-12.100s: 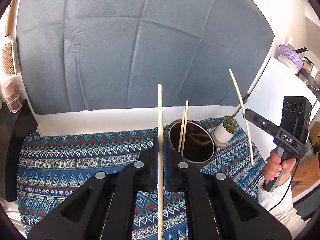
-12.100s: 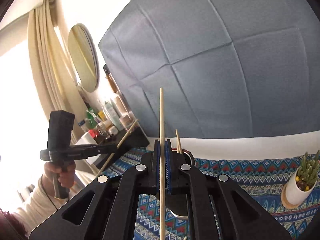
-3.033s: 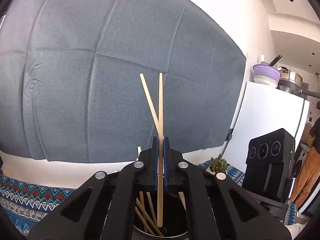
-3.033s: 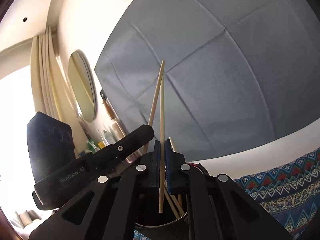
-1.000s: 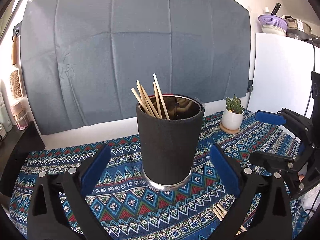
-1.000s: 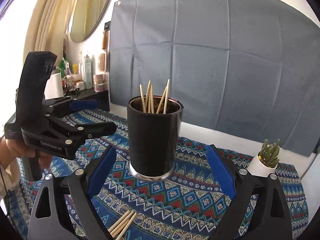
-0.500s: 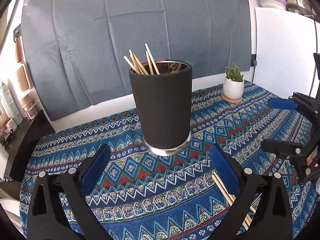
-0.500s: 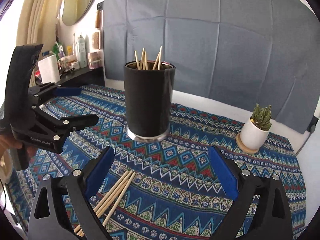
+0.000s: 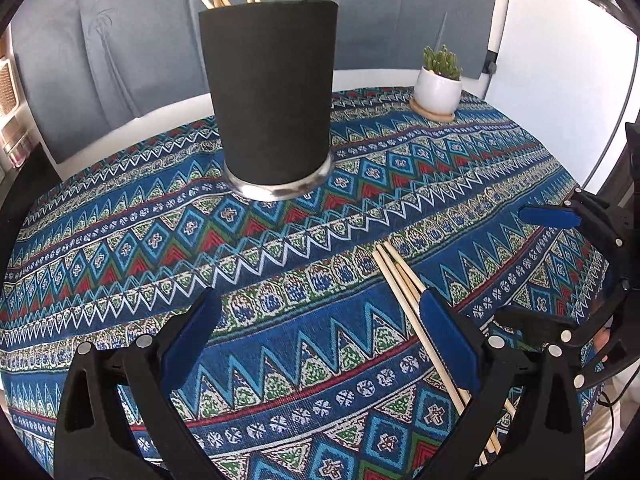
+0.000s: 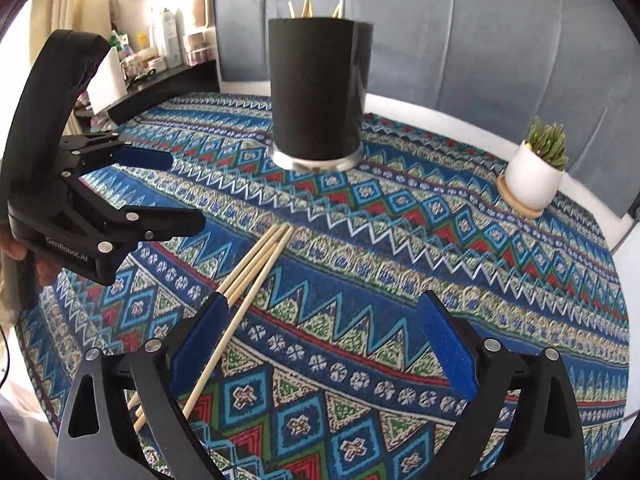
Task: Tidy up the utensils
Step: 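Withdraw the left gripper and lower it toward the remaining sticks, then close the left gripper on another wooden stick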
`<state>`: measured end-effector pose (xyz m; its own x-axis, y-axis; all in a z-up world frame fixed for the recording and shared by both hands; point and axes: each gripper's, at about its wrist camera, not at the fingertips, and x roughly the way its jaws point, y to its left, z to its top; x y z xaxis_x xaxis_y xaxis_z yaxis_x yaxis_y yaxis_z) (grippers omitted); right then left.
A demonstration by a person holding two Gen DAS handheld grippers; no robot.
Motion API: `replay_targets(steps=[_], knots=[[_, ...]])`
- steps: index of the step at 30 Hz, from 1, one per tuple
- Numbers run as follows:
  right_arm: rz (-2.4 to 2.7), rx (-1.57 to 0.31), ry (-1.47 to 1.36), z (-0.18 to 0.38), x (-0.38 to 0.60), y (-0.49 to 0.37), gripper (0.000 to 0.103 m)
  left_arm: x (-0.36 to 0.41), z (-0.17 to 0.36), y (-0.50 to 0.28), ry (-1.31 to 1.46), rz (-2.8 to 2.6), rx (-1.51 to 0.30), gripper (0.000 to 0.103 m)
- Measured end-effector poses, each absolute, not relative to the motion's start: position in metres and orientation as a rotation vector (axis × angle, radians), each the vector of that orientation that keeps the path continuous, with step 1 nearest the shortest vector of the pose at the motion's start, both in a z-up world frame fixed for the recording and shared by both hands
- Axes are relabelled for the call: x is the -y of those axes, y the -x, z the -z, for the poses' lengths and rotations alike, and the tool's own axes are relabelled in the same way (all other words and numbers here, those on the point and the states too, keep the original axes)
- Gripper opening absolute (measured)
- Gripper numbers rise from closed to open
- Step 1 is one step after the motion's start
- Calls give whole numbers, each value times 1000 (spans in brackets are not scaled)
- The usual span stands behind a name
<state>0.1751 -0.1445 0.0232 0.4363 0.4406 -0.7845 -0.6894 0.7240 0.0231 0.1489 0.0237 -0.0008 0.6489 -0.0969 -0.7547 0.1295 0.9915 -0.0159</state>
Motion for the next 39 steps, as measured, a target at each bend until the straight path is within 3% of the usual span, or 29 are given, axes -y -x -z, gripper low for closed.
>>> replay_targets(steps=[14,39], knots=[[-764,-948,366,1,138,-161,91,-13,31,-161,29,177,-1043,97],[-844,-968,401,6,151,-150,95,8,39,-133,-85,125,-1011,98]])
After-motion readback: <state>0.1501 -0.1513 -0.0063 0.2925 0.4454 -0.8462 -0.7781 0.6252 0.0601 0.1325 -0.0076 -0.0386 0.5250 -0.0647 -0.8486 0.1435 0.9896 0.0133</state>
